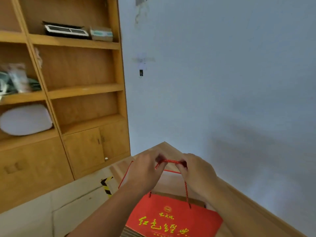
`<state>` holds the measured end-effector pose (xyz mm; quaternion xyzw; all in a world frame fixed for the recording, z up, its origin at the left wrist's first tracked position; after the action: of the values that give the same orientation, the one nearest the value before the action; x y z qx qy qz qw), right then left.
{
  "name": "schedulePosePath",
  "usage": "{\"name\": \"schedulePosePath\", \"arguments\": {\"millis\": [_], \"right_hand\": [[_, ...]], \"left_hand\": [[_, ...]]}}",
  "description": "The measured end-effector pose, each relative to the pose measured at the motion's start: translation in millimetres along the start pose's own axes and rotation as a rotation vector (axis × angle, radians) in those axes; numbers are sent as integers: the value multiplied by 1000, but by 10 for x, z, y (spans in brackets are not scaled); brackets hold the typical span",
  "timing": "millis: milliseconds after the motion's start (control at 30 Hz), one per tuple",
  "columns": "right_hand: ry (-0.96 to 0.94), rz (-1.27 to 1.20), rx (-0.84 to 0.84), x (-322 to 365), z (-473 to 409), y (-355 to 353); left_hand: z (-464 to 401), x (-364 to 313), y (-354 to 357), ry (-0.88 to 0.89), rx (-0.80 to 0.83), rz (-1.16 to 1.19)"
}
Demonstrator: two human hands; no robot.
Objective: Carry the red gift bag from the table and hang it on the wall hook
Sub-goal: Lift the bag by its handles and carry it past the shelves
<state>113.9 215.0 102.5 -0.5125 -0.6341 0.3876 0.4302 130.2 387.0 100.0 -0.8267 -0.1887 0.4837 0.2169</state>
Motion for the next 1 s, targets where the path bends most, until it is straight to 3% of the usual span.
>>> {"name": "schedulePosePath", "arguments": {"millis": [500,1000], "right_hand": [[-322,-90,89,3024,-1067,815],[-572,-164,84,4891,-2994,2109]], "left_hand": [[287,1913,-2498,-228,-232,-119],[-748,3857,-3860,-397,-409,-264]]}}
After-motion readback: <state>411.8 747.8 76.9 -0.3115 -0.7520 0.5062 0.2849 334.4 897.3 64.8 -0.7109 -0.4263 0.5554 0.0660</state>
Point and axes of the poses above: each hand's wrist, its own z-axis away from the middle knuckle, its own y-axis out of the palm, x = y × z, the point moved 5 cm from there along -z, towards the middle knuckle, and after that the axes turned 14 degrees about z, right-handed, at the moved point
